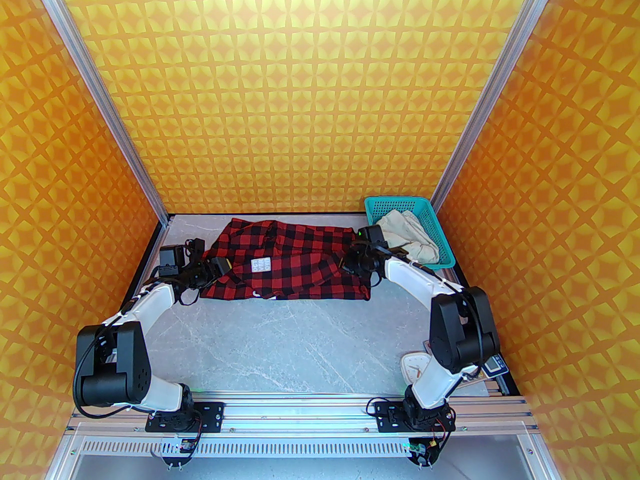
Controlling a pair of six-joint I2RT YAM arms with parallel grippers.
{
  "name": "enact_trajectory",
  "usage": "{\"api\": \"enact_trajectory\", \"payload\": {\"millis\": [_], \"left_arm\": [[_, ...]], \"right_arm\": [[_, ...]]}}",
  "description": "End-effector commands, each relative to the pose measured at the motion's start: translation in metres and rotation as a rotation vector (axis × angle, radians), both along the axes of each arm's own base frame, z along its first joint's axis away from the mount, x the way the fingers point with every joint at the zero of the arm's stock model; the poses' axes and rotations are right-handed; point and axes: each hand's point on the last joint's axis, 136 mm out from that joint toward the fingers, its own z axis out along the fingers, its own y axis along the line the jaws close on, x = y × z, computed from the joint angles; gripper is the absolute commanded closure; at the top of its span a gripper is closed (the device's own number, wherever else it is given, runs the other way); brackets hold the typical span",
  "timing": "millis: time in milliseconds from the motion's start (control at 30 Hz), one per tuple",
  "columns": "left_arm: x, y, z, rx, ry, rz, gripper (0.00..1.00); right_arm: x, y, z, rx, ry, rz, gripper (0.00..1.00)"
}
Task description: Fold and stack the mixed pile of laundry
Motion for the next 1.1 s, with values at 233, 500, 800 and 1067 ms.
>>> {"api": "enact_trajectory", "payload": {"millis": [233, 500, 800, 1067], "left_arm": [[-0.008, -0.013, 0.019, 0.039, -0.033, -0.088, 0.50], [0.030, -0.058, 0.012, 0.051, -0.063, -0.211, 0.51], [0.111, -0.063, -0.058, 0.112, 0.013, -0.185, 0.57], [0.070, -0.050, -0.121, 0.110, 0.224, -0.077, 0.63]], "right_arm": [[0.018, -0.043, -0.023, -0.259, 0.044, -0.048, 0.64], [0.007, -0.018, 0.025, -0.362, -0.065, 0.029, 0.56], [0.054, 0.050, -0.021, -0.331, -0.026, 0.158, 0.56], [0.023, 0.041, -0.077, -0.379, 0.150, 0.222, 0.56]]}}
